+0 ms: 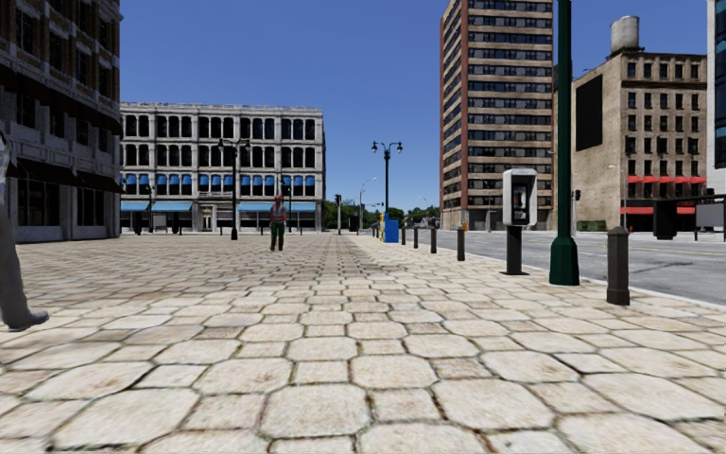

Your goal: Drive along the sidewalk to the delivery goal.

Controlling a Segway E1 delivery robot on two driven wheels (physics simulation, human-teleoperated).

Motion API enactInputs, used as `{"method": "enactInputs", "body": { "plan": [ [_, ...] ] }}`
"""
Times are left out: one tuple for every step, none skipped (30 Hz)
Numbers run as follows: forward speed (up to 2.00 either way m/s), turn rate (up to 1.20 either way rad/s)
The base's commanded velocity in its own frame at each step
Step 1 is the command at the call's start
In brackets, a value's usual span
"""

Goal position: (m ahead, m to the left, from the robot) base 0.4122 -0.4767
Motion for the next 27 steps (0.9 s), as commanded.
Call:
{"method": "enactInputs", "body": {
  "plan": [
    [0.72,0.00],
    [0.72,0.00],
    [0.71,0.00],
    [0.71,0.00],
    [0.53,0.00],
    [0.00,0.00],
    [0.00,0.00],
    [0.00,0.00],
    [0.00,0.00],
    [0.00,0.00],
    [0.00,0.00],
    [0.00,0.00],
    [0.00,0.00],
    [0.00,0.00],
    [0.00,0.00],
    [0.00,0.00],
    [0.00,0.00],
    [0.00,0.00],
    [0.00,0.00],
    [0.00,0.00],
    [0.00,0.00],
    [0.00,0.00],
    [0.00,0.00],
    [0.00,0.00],
    [0.00,0.00],
    [0.00,0.00],
    [0.00,0.00]
  ]
}}
